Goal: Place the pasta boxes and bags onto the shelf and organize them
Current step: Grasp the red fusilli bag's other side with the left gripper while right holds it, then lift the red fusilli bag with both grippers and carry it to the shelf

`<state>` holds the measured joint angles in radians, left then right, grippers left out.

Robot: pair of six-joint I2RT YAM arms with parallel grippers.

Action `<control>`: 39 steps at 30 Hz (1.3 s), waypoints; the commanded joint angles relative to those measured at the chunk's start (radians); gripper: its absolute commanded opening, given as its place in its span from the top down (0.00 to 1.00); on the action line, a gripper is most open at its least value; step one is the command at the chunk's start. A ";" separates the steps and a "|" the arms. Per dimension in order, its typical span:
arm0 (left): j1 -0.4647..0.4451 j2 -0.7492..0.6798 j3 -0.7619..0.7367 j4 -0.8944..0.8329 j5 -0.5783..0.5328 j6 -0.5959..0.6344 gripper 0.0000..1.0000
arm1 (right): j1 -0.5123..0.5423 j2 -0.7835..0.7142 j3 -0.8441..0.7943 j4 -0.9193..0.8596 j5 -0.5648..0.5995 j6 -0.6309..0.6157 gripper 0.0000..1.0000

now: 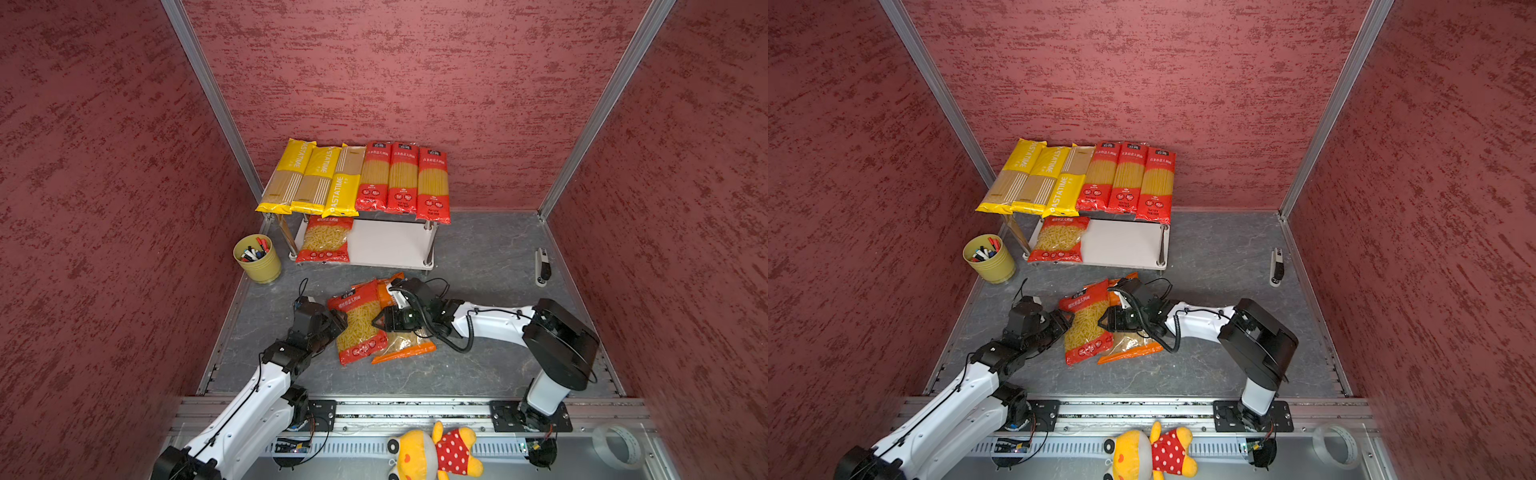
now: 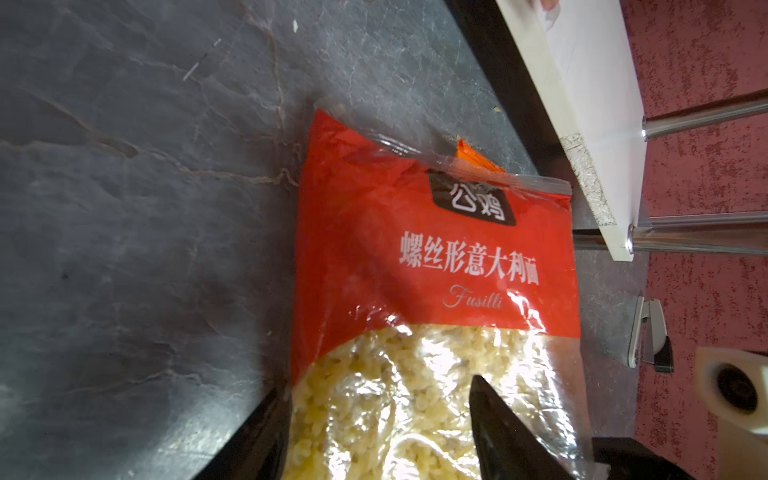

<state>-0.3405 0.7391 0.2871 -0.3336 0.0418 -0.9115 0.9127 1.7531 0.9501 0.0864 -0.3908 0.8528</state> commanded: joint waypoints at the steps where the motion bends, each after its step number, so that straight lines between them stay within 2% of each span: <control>1: -0.031 0.033 -0.037 0.044 0.005 -0.015 0.33 | 0.000 0.060 0.042 0.041 0.005 0.005 0.45; 5: -0.079 0.088 -0.057 0.140 -0.010 -0.040 0.35 | 0.006 0.100 0.069 0.082 -0.020 0.005 0.46; 7: -0.094 0.109 -0.059 0.172 -0.013 -0.047 0.40 | 0.010 0.112 0.081 0.095 -0.031 0.003 0.48; 12: -0.107 0.100 -0.051 0.169 -0.017 -0.045 0.55 | 0.012 0.100 0.062 0.150 -0.053 0.005 0.67; 15: -0.106 0.053 -0.050 0.141 -0.030 -0.048 0.58 | 0.012 0.068 0.049 0.161 -0.047 -0.004 0.78; 18: -0.107 0.002 -0.026 0.075 -0.045 -0.051 0.56 | 0.013 0.024 0.043 0.150 -0.038 -0.018 0.86; 20: -0.109 -0.029 0.004 0.018 -0.063 -0.049 0.52 | 0.014 -0.011 0.042 0.140 -0.040 -0.028 0.90; 23: -0.105 -0.073 0.065 -0.076 -0.099 -0.041 0.46 | 0.014 -0.073 0.047 0.111 -0.035 -0.062 0.93; 30: -0.064 -0.118 0.259 -0.240 -0.131 0.040 0.39 | -0.002 -0.170 0.143 -0.013 -0.004 -0.167 0.96; 34: -0.022 -0.140 0.322 -0.280 -0.134 0.089 0.38 | -0.033 -0.188 0.167 0.017 0.005 -0.168 0.98; 39: 0.042 -0.166 0.316 -0.286 -0.091 0.099 0.37 | -0.052 -0.222 0.186 0.108 0.066 -0.198 1.00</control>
<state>-0.3283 0.5835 0.6037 -0.5758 -0.0689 -0.8467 0.8715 1.6173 1.0634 0.0051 -0.3855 0.7044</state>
